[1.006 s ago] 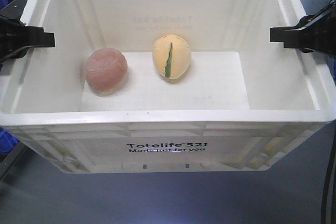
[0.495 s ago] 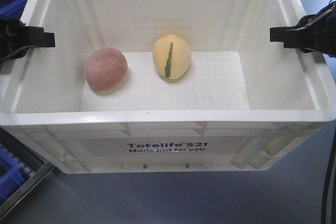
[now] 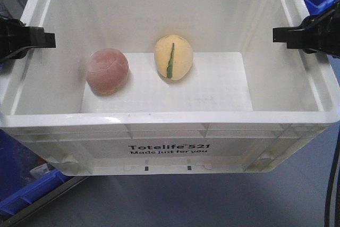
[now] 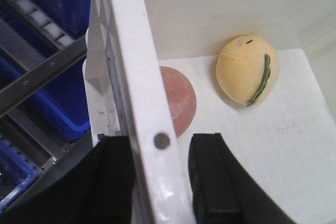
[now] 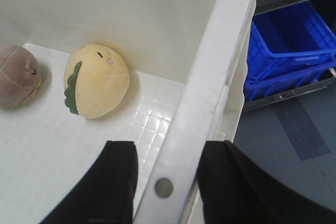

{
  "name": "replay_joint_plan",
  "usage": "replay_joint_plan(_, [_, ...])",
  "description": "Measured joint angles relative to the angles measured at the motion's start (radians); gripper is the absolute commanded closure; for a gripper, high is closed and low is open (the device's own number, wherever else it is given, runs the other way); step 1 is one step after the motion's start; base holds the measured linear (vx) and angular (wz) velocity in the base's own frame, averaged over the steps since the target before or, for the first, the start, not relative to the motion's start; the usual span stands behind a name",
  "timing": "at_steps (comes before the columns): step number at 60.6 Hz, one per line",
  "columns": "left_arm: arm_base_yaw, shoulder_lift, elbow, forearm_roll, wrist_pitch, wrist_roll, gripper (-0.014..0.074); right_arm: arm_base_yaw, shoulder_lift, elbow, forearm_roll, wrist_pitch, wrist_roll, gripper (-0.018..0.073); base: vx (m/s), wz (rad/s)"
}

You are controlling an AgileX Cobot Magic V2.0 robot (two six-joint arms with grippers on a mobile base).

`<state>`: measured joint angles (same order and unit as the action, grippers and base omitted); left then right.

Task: Place moving items into box and shelve
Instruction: 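Hold the white crate level by its rims while the base drives along shelves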

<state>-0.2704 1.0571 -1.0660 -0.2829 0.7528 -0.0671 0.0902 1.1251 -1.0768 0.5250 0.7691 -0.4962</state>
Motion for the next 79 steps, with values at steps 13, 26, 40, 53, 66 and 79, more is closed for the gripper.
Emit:
replay_joint_plan(13, [0.0, 0.0, 0.0, 0.0, 0.0, 0.0, 0.0603, 0.0, 0.0, 0.0, 0.0, 0.0, 0.0, 0.0565, 0.14, 0.53])
replay_joint_plan(26, [0.0, 0.0, 0.0, 0.0, 0.0, 0.0, 0.0603, 0.0, 0.0, 0.0, 0.0, 0.0, 0.0, 0.0565, 0.11, 0.46])
replay_joint_plan(40, [0.0, 0.0, 0.0, 0.0, 0.0, 0.0, 0.0603, 0.0, 0.0, 0.0, 0.0, 0.0, 0.0, 0.0565, 0.08, 0.41])
replay_joint_plan(53, [0.0, 0.0, 0.0, 0.0, 0.0, 0.0, 0.0603, 0.0, 0.0, 0.0, 0.0, 0.0, 0.0, 0.0565, 0.05, 0.31])
replay_joint_plan(66, [0.0, 0.0, 0.0, 0.0, 0.0, 0.0, 0.0603, 0.0, 0.0, 0.0, 0.0, 0.0, 0.0, 0.0565, 0.02, 0.21])
replay_joint_plan(79, [0.0, 0.0, 0.0, 0.0, 0.0, 0.0, 0.0603, 0.0, 0.0, 0.0, 0.0, 0.0, 0.0, 0.0565, 0.01, 0.19])
